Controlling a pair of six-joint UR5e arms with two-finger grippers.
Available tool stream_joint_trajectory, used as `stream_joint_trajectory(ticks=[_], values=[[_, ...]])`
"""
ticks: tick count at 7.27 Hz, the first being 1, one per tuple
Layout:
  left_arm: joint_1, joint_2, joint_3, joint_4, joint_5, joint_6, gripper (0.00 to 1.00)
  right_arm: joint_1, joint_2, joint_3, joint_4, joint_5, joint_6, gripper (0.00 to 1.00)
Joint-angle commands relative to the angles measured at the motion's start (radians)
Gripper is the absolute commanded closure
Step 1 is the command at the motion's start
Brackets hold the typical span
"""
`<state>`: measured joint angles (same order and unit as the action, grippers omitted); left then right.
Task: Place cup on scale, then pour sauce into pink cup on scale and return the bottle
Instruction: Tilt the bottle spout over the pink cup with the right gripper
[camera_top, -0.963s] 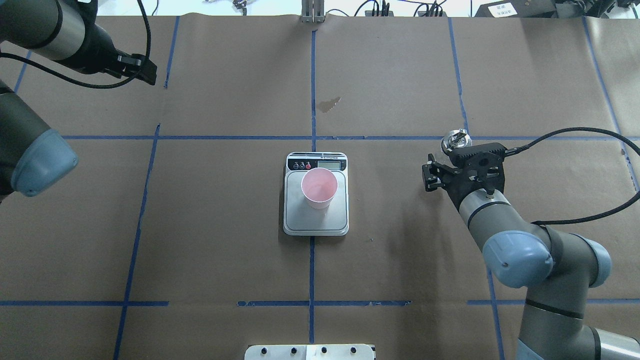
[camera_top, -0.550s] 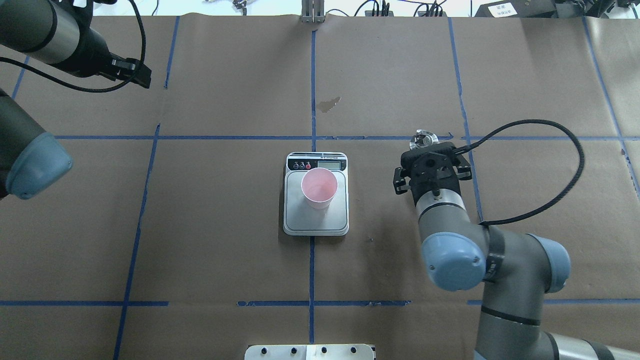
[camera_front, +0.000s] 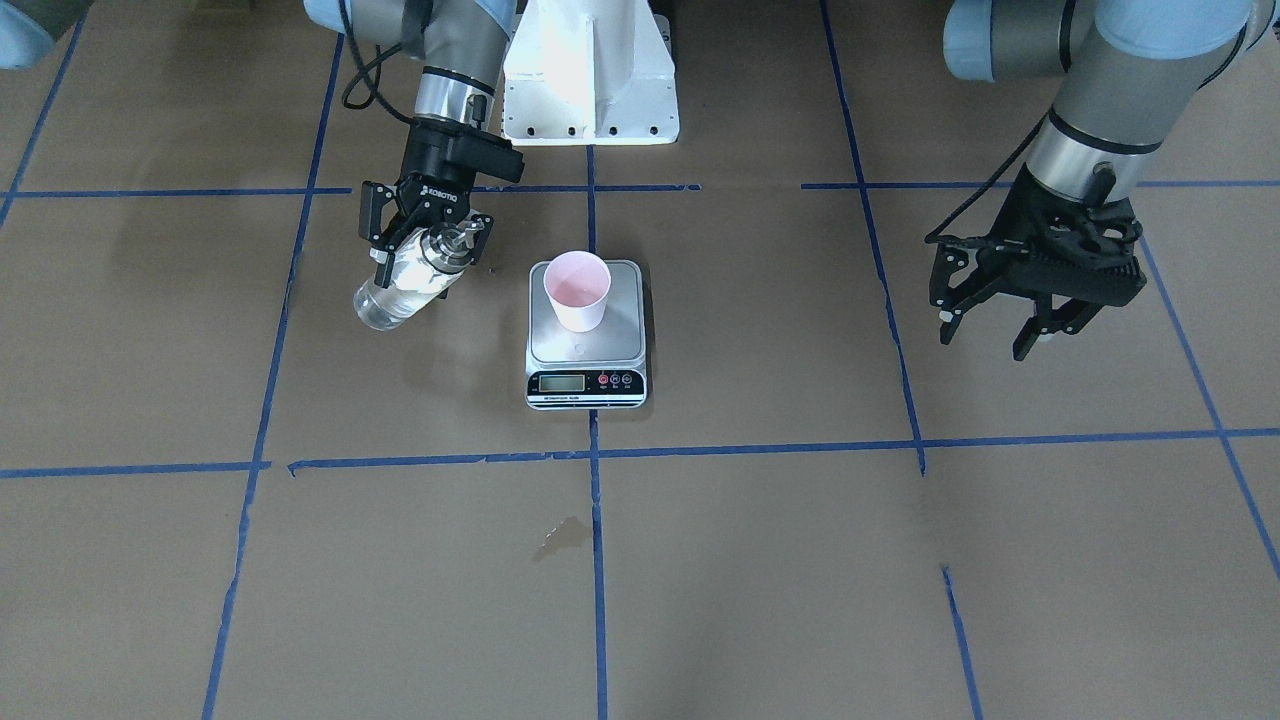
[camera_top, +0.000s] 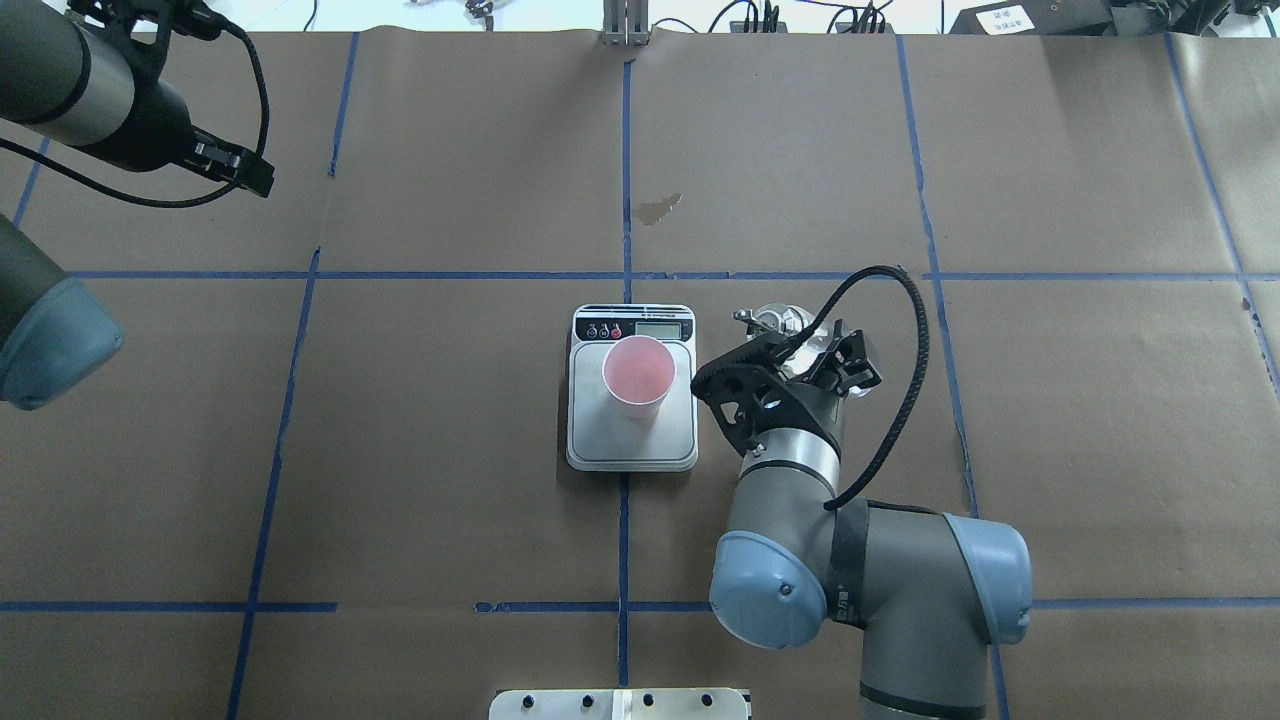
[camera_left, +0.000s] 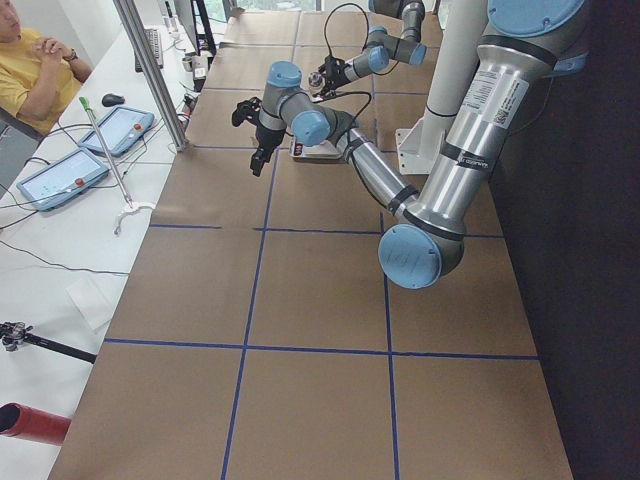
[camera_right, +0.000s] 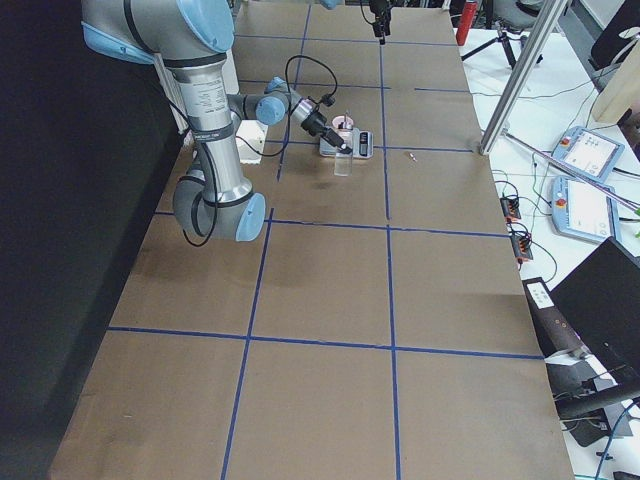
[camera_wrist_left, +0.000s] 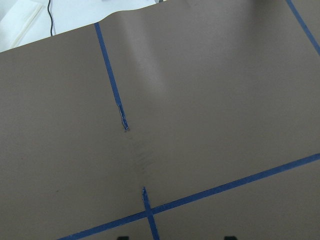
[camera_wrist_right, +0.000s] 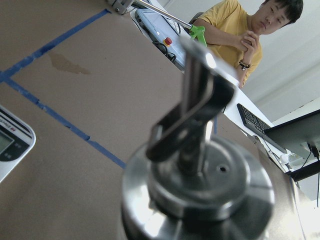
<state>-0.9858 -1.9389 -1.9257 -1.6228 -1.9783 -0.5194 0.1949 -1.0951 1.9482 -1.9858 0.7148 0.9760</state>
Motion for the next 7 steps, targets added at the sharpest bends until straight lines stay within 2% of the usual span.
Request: stream_joint_trajectory(ticks=[1,3,5,7], values=[[-0.004,0.026,0.001,-0.002,-0.004,0.044,0.29,-0.020,0.049,-0.003,-0.129,-0.037,-0.074,1.00],[-0.004,0.025,0.001,-0.002,-0.008,0.042,0.28,-0.020,0.093,-0.012,-0.233,-0.037,-0.129,1.00],[-0.004,0.025,-0.002,-0.002,-0.008,0.042,0.28,-0.020,0.107,-0.021,-0.277,-0.037,-0.143,1.00],[-0.002,0.023,-0.003,-0.002,-0.010,0.038,0.28,-0.014,0.161,-0.081,-0.321,-0.037,-0.154,1.00]])
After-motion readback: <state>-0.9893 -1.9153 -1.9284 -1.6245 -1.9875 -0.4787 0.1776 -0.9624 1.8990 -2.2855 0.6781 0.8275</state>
